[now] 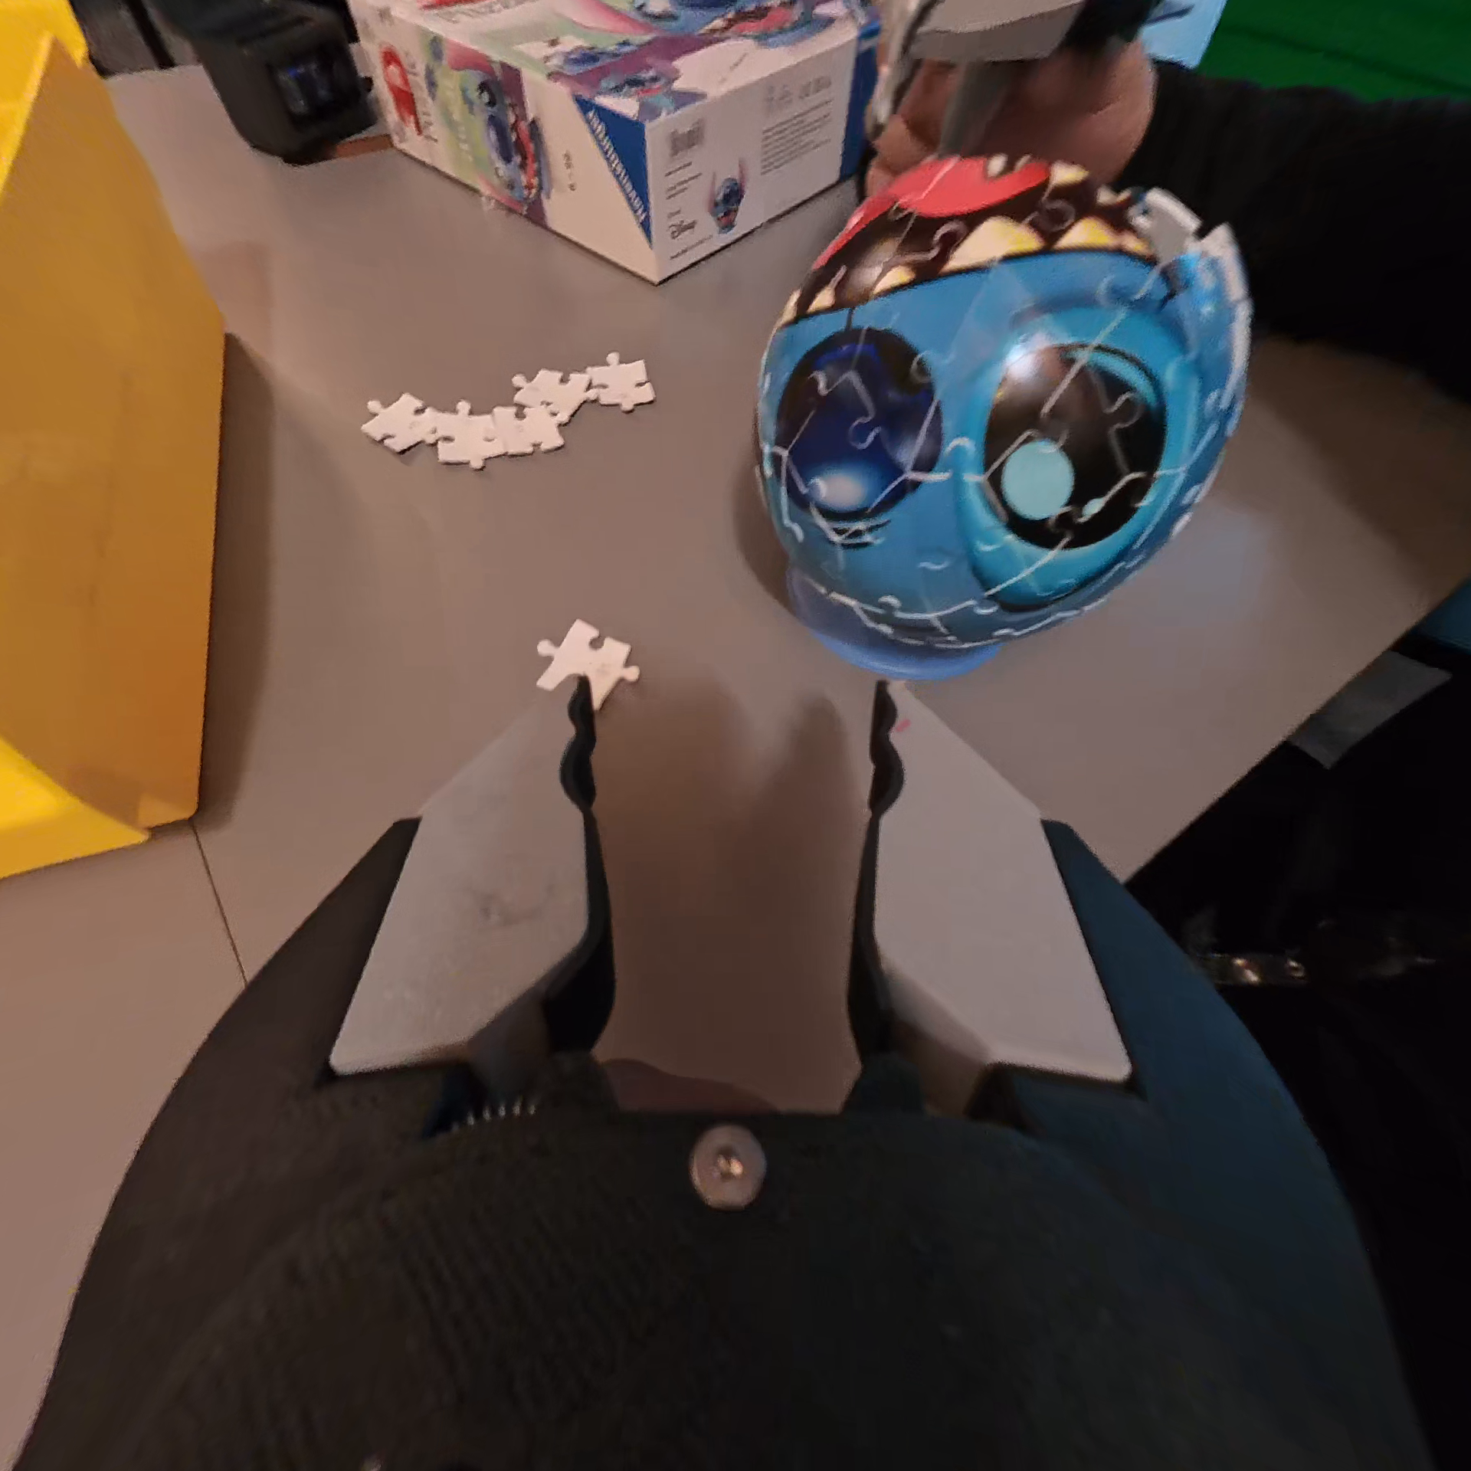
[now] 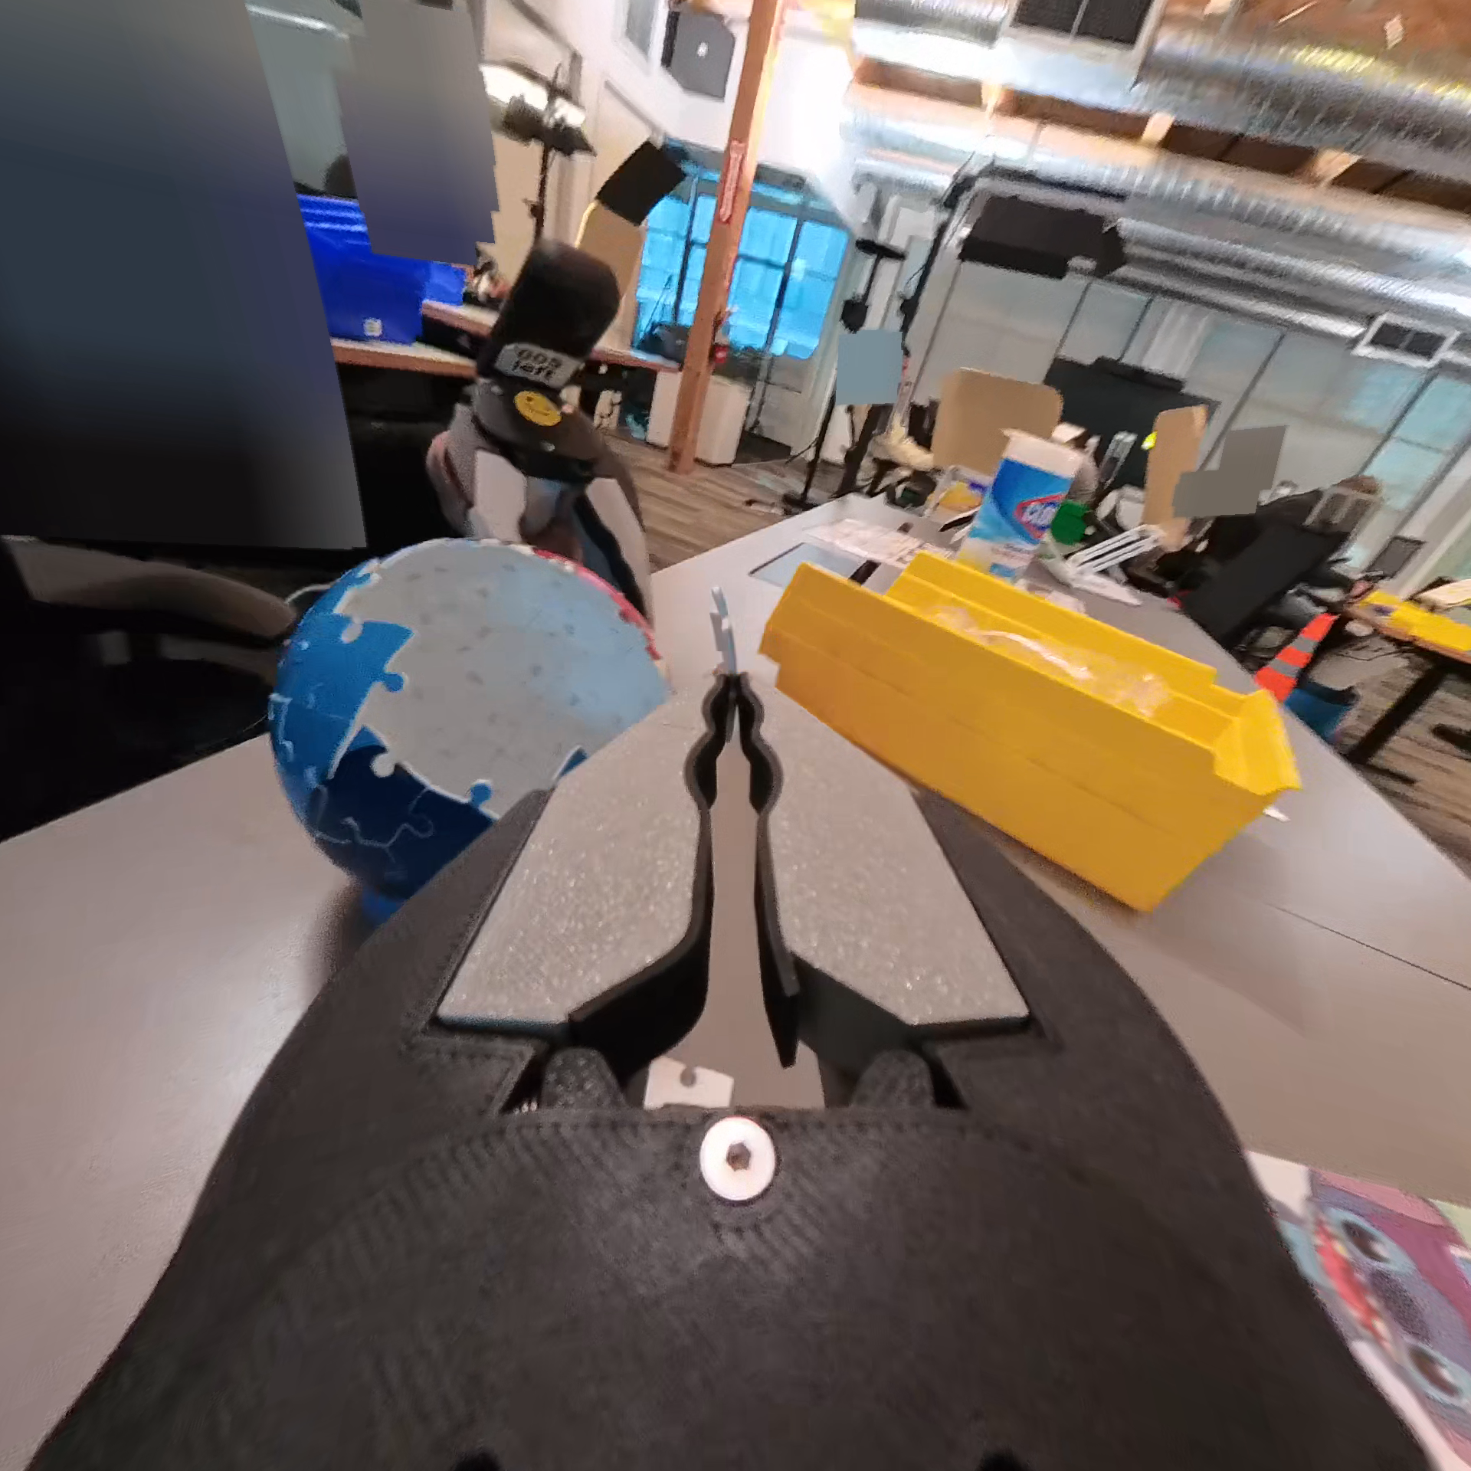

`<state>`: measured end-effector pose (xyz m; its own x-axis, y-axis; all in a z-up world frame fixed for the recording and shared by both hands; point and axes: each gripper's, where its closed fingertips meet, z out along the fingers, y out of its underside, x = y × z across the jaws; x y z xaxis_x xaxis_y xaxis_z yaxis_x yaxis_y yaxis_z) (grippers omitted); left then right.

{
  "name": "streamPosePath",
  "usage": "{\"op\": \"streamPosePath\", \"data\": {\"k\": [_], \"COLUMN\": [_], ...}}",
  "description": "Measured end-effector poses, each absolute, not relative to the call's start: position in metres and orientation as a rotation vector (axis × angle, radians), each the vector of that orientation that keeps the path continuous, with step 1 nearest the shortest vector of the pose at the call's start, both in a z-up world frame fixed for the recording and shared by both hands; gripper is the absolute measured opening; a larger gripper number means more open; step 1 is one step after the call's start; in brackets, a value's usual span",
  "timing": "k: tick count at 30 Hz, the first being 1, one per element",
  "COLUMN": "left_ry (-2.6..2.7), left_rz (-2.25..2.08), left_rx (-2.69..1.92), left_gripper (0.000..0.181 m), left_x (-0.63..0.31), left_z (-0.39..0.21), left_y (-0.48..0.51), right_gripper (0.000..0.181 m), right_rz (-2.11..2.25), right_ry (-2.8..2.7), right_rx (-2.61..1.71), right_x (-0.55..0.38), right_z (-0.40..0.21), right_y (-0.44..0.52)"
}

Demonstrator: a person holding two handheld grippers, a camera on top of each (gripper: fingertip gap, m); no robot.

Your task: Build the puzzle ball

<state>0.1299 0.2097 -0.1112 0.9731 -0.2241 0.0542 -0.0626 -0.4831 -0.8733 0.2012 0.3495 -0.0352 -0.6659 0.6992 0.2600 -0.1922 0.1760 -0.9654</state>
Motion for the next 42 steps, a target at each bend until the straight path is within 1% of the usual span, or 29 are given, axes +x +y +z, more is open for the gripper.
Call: {"op": "streamPosePath", "data": {"k": [4,8,10,11,12,14,17,22,24,25,30,33,35,38,42], "left_ry": [0.158,0.226,0.272,0.288,0.312,0.413,0.528,0.637,0.658,0.667,0.556,0.403,0.319,0.227,0.127], "left_rz": [-0.156,-0.054,0.008,0.026,0.033,0.033,0.095,-0.026,-0.037,-0.057,0.013,-0.086,-0.109,-0.168,-0.268], "left_rx": [-2.092,-2.062,-2.042,-2.024,-2.008,-1.997,-2.023,-2.102,-2.11,-2.112,-2.047,-1.886,-1.798,-1.68,-1.564], "left_gripper": [0.065,0.057,0.049,0.041,0.033,0.025,0.026,0.023,0.013,0.002,0.0,0.0,0.0,0.0,0.0], "left_x": [0.13,0.146,0.157,0.165,0.176,0.204,0.237,0.291,0.304,0.311,0.308,0.304,0.299,0.296,0.293], "left_z": [-0.109,-0.069,-0.041,-0.026,-0.012,0.006,0.016,0.009,0.007,0.008,0.021,0.043,0.052,0.063,0.072], "left_y": [0.207,0.206,0.212,0.218,0.227,0.247,0.28,0.305,0.308,0.307,0.305,0.301,0.297,0.293,0.289], "right_gripper": [0.0,0.0,0.0,0.0,0.0,0.0,0.0,0.0,0.0,0.0,0.0,0.008,0.009,0.014,0.012], "right_rz": [1.478,1.444,1.395,1.35,1.298,1.236,1.233,1.217,1.238,1.223,1.258,1.403,1.535,1.602,1.632], "right_ry": [-1.959,-2.168,-2.279,-2.327,-2.361,-2.44,-2.503,-2.516,-2.516,-2.515,-2.457,-2.344,-2.326,-2.276,-2.253], "right_rx": [-0.656,-0.901,-0.987,-1.01,-1.02,-1.009,-0.951,-0.853,-0.813,-0.803,-0.757,-0.702,-0.647,-0.626,-0.586], "right_x": [0.198,0.209,0.22,0.226,0.231,0.245,0.265,0.293,0.303,0.306,0.313,0.311,0.313,0.304,0.297], "right_z": [-0.058,-0.049,-0.044,-0.042,-0.04,-0.033,-0.018,-0.003,0.005,0.007,0.021,0.037,0.046,0.056,0.062], "right_y": [0.346,0.348,0.346,0.346,0.346,0.34,0.323,0.305,0.299,0.299,0.307,0.317,0.31,0.302,0.29]}}
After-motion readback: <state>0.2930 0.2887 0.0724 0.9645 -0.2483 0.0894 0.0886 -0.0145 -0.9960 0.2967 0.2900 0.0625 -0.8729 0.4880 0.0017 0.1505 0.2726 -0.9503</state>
